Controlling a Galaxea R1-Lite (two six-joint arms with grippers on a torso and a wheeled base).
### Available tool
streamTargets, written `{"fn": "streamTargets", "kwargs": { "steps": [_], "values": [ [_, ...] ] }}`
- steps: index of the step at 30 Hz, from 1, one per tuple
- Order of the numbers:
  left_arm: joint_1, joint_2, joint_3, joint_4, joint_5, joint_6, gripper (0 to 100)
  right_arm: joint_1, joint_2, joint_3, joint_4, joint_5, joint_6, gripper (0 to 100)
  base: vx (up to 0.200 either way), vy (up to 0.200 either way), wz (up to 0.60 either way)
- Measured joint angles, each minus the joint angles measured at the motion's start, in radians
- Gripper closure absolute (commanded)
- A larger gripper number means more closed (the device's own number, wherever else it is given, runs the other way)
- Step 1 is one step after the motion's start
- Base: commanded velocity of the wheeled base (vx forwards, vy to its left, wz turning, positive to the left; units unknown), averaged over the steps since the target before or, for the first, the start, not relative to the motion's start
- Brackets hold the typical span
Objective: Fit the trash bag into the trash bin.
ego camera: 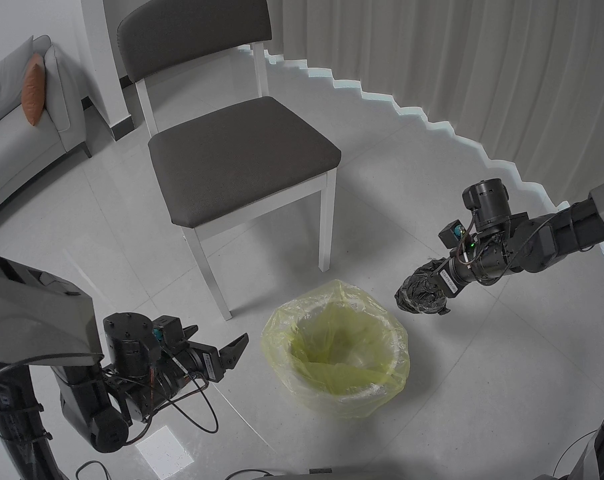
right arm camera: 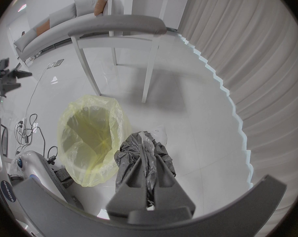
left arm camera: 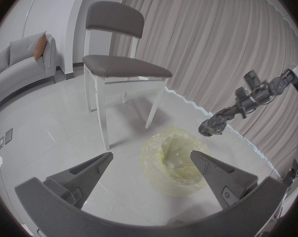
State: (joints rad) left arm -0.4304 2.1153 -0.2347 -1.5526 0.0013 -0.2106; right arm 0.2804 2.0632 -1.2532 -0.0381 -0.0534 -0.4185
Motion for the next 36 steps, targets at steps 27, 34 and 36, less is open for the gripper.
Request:
{"fn": "streamTargets", "kwargs": {
  "steps": [27,34,36],
  "values": [
    [0.0,-0.059,0.084,0.0,-0.002,-0.016,0,0.275,0.031,0.05,-0.012,-0.01,0.031,100,0.0,0.0,0.0],
    [-0.012,-0.068,0.093,0.0,-0.002,-0.016,0,0.297,0.107,0.023,-0.014,-0.011,0.034,100,0.0,0.0,0.0],
    [-0.014,-0.069,0.095,0.0,-0.002,-0.016,0,0.302,0.122,0.017,-0.014,-0.012,0.036,100,0.0,0.0,0.0]
  ]
}}
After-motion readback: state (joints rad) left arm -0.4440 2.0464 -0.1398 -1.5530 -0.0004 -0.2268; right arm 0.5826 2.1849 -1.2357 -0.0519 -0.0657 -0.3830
